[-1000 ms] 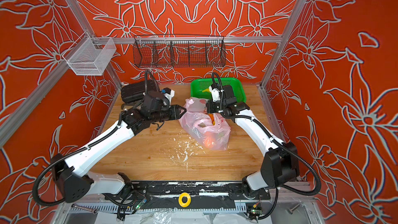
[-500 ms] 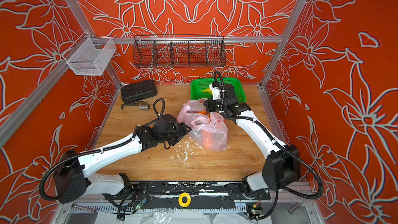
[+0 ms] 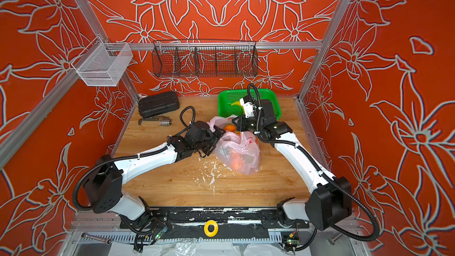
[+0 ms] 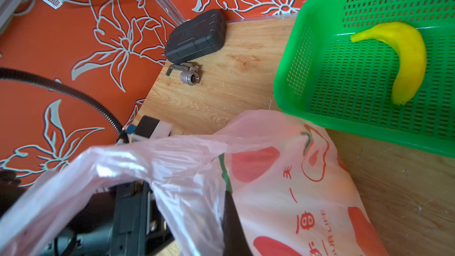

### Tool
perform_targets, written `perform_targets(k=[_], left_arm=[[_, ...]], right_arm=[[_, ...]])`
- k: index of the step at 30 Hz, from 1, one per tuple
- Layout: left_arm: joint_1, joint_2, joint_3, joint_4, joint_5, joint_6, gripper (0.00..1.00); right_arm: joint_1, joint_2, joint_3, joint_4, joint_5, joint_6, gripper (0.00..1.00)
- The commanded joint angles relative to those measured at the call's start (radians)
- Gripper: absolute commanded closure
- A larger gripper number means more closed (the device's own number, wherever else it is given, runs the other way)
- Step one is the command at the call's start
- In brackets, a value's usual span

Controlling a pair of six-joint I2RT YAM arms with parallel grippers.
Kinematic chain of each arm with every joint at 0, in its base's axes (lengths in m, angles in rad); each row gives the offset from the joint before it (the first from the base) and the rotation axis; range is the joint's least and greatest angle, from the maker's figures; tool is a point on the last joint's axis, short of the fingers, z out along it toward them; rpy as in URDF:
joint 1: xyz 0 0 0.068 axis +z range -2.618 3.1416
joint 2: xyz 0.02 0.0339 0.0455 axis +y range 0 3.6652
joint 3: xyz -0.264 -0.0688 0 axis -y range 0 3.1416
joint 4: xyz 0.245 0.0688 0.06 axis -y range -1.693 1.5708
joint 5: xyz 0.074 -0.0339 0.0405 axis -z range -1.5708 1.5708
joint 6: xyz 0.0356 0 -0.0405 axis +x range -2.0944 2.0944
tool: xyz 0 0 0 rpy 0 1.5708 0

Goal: Untie the knot of the plastic bag and take out the fruit
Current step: Open the plastic bag at the center of the table.

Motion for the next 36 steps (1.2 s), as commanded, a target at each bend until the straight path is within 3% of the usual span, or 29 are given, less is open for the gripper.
perform_targets(k=[1,4,5,13,16,20,30,34,36], left_arm=[[0.016,0.062,0.051,0.005,0.030,-0.002,0.01],[0.019,0.116,0.085,-0.021,0.088,0.016,0.03],[0.019,0.127,0.085,-0.020,0.103,0.014,0.08],[0.031,0.112,0.073,-0.074,0.115,0.064,0.67],[0.043,0.077,0.086,-0.142,0.115,0.135,0.83],[0.098,-0.012,0.067,-0.233,0.148,0.217,0.97],[0.242,-0.326,-0.039,-0.386,0.098,0.336,1.00],[0.247,-0.355,-0.083,-0.368,0.115,0.343,1.00],[0.247,-0.335,-0.092,-0.342,0.156,0.366,1.00]], right_arm=[[0.007,-0.032,-0.017,0.047,-0.031,0.019,1.00],[0.007,-0.032,-0.009,0.041,-0.011,0.022,1.00],[0.006,-0.032,-0.005,0.033,0.003,0.021,1.00],[-0.014,-0.028,0.008,0.007,0.111,-0.002,1.00],[-0.052,-0.019,0.011,-0.016,0.161,-0.006,1.00],[-0.151,-0.008,0.001,-0.048,0.209,0.019,1.00],[-0.320,-0.048,-0.121,0.008,0.242,0.138,1.00],[-0.353,-0.046,-0.177,0.050,0.210,0.187,1.00],[-0.351,-0.040,-0.191,0.086,0.112,0.182,0.98]])
